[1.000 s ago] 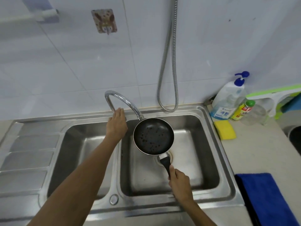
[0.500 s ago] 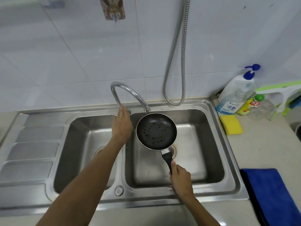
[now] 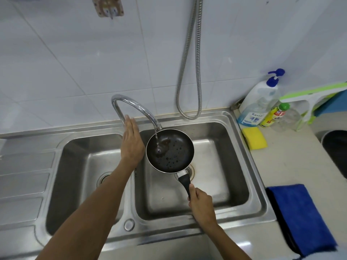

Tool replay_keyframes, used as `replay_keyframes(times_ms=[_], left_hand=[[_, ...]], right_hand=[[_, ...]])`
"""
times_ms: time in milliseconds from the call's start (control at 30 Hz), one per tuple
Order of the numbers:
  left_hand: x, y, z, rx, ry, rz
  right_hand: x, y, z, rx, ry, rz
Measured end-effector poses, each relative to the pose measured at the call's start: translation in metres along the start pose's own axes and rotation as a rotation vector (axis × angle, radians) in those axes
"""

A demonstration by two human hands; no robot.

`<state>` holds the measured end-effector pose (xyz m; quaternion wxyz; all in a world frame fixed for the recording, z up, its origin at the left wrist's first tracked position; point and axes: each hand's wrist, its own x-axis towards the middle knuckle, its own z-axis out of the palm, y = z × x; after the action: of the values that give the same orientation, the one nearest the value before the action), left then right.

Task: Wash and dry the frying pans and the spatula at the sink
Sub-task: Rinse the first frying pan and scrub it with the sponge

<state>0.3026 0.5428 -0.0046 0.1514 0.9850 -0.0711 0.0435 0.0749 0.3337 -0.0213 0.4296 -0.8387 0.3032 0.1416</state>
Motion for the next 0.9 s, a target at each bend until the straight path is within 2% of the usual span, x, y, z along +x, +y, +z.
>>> replay_keyframes(times_ms=[133, 233, 333, 400, 467, 500, 567, 667, 733, 833, 900], left_hand=[[0.014, 0.007, 0.002, 0.009, 0.002, -0.052], [0.012, 0.005, 0.003, 0.008, -0.004, -0.027], [0.009, 0.001, 0.003, -0.124, 0.054, -0.026], [-0.011, 0.014, 0.005, -0.386, 0.148, -0.156], [-0.052, 0.038, 0.006, -0.622, 0.236, -0.369], [-0.078, 0.053, 0.008, -0.720, 0.229, -0.475], [-0.127, 0.081, 0.017, -0.841, 0.069, -0.617], [-0.166, 0.117, 0.031, -1.015, -0.369, -0.677], [-0.166, 0.139, 0.030, -1.212, -0.570, -0.748], [-0.159, 0.164, 0.031, -1.355, -0.616, -0.937], [-0.155, 0.176, 0.037, -1.338, -0.586, -0.968]], right_hand=[[0.005, 0.006, -0.001, 0.005, 0.016, -0.001], [0.008, 0.010, 0.002, 0.023, 0.011, 0.020], [0.009, 0.012, 0.005, 0.051, 0.009, 0.022], [0.008, 0.014, 0.005, 0.069, 0.023, 0.005], [0.006, 0.015, 0.006, 0.068, 0.028, -0.012], [0.005, 0.014, 0.006, 0.065, 0.038, -0.018], [0.005, 0.016, 0.005, 0.066, 0.056, -0.039], [0.004, 0.019, 0.001, 0.050, 0.058, -0.090], [0.000, 0.016, -0.004, 0.030, 0.029, -0.117], [-0.010, 0.008, -0.014, 0.014, -0.005, -0.171], [-0.011, 0.008, -0.023, 0.009, -0.022, -0.175]])
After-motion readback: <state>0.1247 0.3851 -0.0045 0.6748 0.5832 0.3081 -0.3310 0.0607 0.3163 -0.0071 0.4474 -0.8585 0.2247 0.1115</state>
